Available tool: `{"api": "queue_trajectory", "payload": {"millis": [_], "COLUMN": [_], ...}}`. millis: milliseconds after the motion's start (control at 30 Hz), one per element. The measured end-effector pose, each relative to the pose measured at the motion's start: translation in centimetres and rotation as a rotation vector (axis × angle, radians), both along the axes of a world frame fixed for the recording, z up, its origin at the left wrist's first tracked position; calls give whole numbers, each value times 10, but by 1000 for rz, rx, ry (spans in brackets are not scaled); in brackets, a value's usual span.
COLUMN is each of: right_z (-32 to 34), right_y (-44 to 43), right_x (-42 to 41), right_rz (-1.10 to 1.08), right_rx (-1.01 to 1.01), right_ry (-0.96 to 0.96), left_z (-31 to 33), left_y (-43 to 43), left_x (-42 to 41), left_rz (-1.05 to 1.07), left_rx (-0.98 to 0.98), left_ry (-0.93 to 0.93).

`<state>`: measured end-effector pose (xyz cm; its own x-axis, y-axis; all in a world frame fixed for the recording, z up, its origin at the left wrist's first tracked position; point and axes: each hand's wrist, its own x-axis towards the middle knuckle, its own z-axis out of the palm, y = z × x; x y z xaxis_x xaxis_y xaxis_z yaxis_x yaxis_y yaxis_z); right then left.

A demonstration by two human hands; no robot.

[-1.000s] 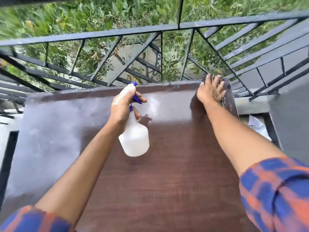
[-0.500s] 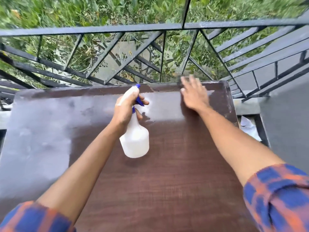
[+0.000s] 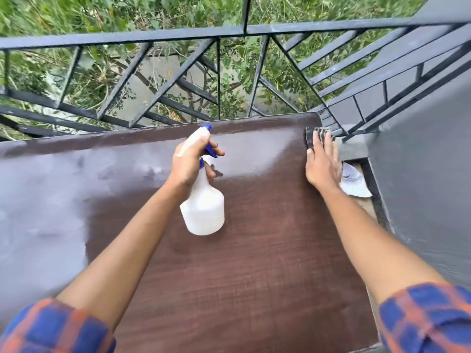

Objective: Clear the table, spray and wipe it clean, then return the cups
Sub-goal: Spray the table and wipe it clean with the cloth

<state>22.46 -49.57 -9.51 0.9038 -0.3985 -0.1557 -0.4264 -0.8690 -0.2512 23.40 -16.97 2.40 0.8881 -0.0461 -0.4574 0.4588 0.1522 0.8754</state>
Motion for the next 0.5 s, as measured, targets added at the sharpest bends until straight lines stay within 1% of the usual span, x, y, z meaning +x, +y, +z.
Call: {"api": "queue_trajectory", "payload": {"millis": [200, 300, 400, 500], "right_z": [-11, -10, -2, 6], "right_y": [36, 62, 86, 114], "right_x": [-29, -25, -19, -19], "right_rz": [-188, -223, -115, 82], "right_rx": [-26, -17, -6, 110], "right_ry": [-44, -35, -50, -105], "left_z": [-4, -2, 0, 1], "left_y": [-8, -9, -7, -5], "left_x": [-4, -7, -9, -12], "left_rz": [-36, -21, -20, -6], "left_rx": [19, -3, 7, 11], "left_ry": [-15, -17, -27, -25]}}
